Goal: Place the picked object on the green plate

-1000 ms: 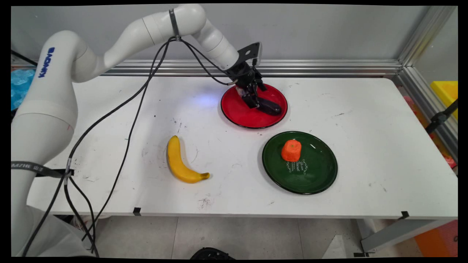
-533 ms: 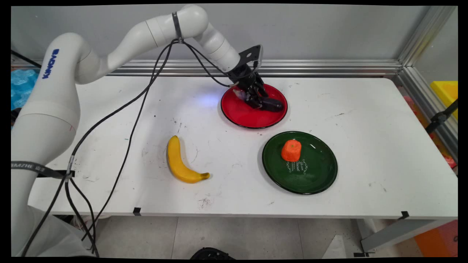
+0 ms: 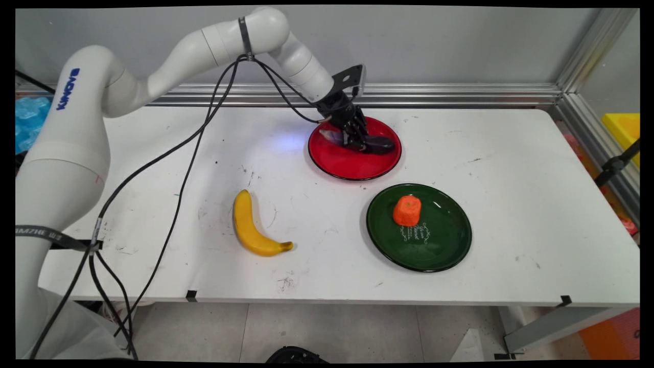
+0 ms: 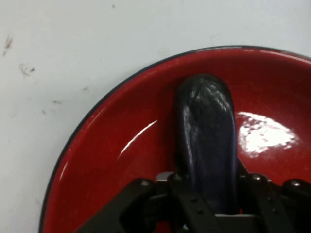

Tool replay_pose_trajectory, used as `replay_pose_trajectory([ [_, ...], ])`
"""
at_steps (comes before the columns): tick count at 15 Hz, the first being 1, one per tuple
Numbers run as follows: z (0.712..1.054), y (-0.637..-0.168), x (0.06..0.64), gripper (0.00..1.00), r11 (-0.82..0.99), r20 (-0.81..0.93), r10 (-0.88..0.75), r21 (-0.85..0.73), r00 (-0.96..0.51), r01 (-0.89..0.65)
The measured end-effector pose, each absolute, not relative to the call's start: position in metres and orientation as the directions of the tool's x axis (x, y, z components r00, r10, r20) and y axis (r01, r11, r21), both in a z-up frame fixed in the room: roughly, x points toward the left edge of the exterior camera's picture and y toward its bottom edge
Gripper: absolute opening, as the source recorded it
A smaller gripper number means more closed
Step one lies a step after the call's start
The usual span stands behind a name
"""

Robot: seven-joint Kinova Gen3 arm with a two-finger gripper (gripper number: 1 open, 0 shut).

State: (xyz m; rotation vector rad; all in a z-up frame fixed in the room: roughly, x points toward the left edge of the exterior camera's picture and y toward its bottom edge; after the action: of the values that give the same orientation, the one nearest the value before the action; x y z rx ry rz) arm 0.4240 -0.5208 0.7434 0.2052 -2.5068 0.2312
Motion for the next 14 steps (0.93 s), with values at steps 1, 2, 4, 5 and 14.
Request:
replay_pose_trajectory([
  [1, 0.749, -0.518, 0.424, 0.00, 0.973, 0.590, -0.092, -0.120, -0.802, -0.200],
  [2, 0.755, -0.515, 0.423, 0.00, 0.972, 0.594, -0.092, -0.121, -0.799, -0.201],
  [4, 0.770, -0.505, 0.419, 0.00, 0.971, 0.607, -0.093, -0.120, -0.789, -0.206],
  [5, 0.778, -0.500, 0.415, 0.00, 0.971, 0.615, -0.095, -0.117, -0.782, -0.209],
  [14, 0.837, -0.423, 0.361, 0.00, 0.951, 0.695, -0.167, -0.072, -0.699, -0.299],
])
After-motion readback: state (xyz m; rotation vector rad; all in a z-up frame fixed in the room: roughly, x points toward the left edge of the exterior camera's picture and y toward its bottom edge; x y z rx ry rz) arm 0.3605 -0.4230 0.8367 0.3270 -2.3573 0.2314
